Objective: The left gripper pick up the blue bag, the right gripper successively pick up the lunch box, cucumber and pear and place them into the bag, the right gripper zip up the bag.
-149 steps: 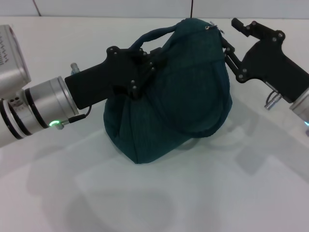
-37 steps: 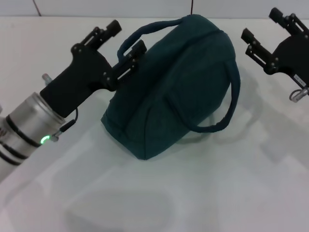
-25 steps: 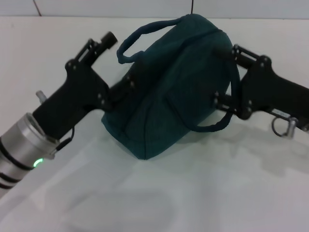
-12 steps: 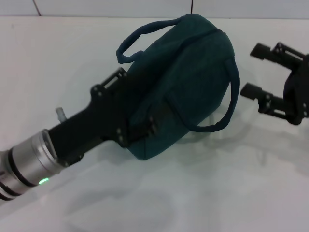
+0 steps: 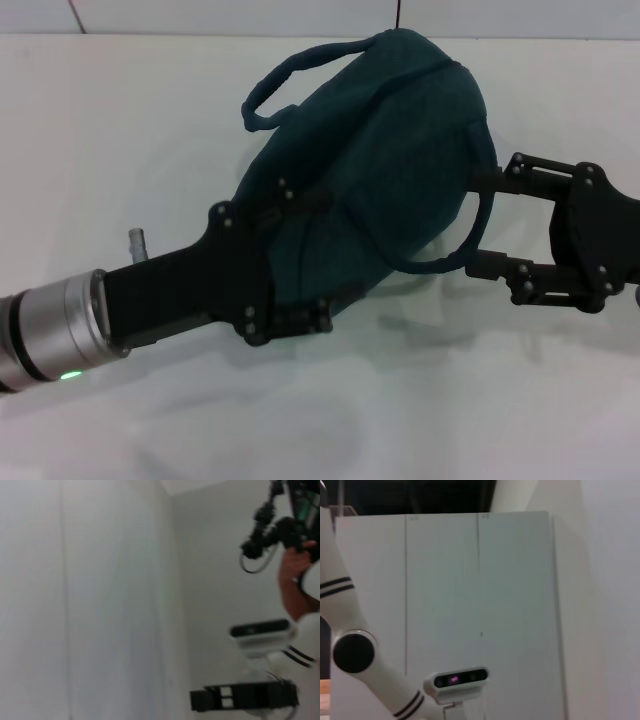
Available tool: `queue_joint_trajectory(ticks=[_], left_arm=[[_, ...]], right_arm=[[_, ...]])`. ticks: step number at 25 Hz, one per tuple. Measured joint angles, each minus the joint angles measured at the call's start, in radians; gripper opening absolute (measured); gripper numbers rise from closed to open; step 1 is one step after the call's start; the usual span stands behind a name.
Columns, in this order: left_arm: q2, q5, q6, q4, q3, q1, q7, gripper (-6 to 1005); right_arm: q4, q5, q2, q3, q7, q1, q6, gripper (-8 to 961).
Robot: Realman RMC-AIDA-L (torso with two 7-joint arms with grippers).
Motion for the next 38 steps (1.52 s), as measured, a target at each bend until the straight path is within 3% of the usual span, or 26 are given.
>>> queue_joint_trajectory(ticks=[13,19,38], left_arm=[[0.012,0.022,-0.004,0.099,-0.017,-0.007,-0.1,827],[0.015,0.022,-0.005,0.106,-0.064,-0.01,-0.133,826],[0.005,0.023,-0.027,0.1,-0.091,-0.017,-0.165,826]], right_arm=[[-0.001,-0.015,-0.025,0.036,0.017,0.012,-0.002,724],[-0.001,-0.017,-0.04,0.074,0.067,0.017,0.015,724],[-0.007,-0.054,-0.032,0.081,0.021,0.019,0.016,724]])
